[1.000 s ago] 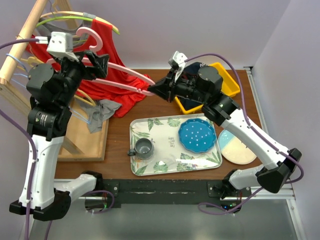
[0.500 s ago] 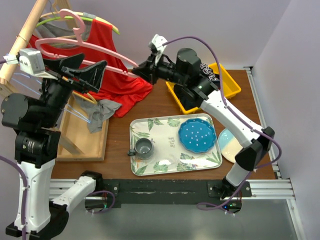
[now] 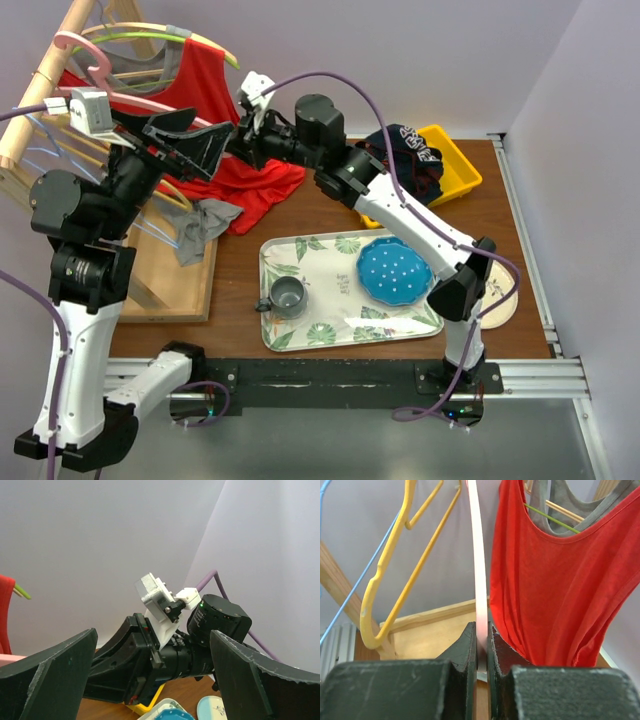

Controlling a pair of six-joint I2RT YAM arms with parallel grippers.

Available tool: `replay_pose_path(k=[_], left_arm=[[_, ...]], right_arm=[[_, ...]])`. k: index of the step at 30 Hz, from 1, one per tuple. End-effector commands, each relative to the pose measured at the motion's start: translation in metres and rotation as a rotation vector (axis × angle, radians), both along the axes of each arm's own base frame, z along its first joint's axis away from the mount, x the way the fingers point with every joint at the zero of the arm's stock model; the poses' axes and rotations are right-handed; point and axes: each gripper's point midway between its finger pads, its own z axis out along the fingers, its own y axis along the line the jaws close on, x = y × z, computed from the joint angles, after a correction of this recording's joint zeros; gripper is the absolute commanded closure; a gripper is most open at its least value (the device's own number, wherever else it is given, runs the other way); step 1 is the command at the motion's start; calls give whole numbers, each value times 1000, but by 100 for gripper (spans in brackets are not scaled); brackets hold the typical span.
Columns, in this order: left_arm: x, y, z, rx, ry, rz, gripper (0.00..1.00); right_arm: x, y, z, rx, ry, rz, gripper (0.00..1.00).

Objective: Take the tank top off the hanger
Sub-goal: Place the hanger at the clothesline.

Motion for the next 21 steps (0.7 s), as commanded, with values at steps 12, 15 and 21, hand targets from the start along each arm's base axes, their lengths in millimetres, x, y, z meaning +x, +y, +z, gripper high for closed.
replay_pose_path(k=[12, 15, 21], left_arm=[[7, -6, 2, 0, -10, -28, 0], [9, -4, 2, 14, -8, -6, 0], [16, 0, 0, 24, -4, 29, 0]], right_arm=[[-2, 17, 29, 61, -58, -50, 100], [3, 23, 18, 44, -42, -56, 100], [7, 30, 17, 56, -47, -57, 100]])
